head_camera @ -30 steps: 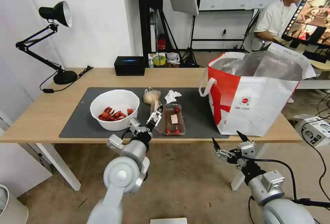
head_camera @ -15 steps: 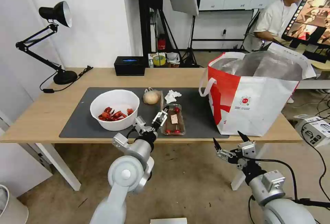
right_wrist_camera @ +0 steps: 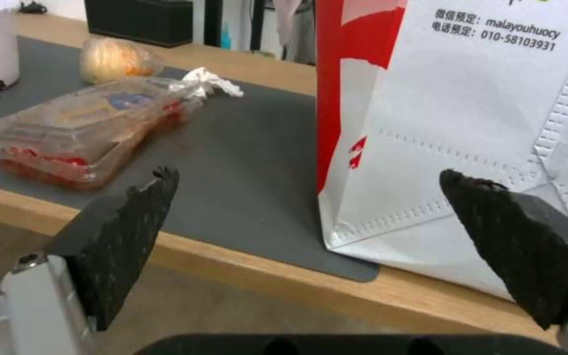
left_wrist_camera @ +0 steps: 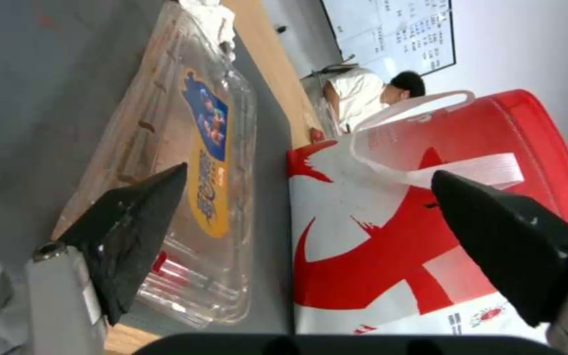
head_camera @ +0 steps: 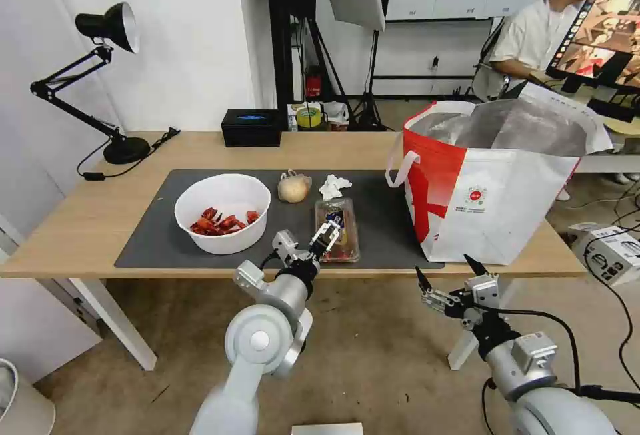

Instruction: Pick up the trash from the table and place it into the takeout bag.

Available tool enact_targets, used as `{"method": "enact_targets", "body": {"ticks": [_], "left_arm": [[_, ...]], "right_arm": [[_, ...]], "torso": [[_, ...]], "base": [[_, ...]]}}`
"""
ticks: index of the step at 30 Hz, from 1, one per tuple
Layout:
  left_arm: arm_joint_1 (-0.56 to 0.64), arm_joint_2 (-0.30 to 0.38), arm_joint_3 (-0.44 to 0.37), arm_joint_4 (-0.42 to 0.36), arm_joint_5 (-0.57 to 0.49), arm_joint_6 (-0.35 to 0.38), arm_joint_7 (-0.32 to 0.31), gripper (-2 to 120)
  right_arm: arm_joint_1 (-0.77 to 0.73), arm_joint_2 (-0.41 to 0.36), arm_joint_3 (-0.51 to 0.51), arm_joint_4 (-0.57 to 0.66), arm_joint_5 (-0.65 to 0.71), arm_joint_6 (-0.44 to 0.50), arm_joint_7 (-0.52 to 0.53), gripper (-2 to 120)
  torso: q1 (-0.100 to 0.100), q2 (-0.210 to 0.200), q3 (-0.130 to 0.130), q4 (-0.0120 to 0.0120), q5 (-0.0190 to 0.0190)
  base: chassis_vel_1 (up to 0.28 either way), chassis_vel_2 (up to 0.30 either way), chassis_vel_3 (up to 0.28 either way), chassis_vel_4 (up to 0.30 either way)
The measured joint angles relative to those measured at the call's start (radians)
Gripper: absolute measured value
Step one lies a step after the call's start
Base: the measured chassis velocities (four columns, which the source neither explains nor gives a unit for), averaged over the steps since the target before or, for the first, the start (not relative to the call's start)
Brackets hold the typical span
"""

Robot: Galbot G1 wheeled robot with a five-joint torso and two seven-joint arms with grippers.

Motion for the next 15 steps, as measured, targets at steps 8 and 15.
{"method": "enact_targets", "body": {"ticks": [8,15], "left_arm": [[-0.003,0.000,0.013,0.004,0.009,0.003,0.002,100],[0.002,0.014,0.016,-0.002,0.049,0.020,0.008,100]], "right_arm": [[-0.003,0.009,0.000,0.002,-0.001,0.002,0.000,100],[-0.007,0.010,0.004,0.008,-0.001,0.003,0.000,100]], "torso": [[0.000,0.000,0.000,0.0000,0.0000],[0.000,0.000,0.000,0.0000,0.0000]], "base": [[0.000,0.000,0.000,0.000],[0.000,0.000,0.000,0.000]]}}
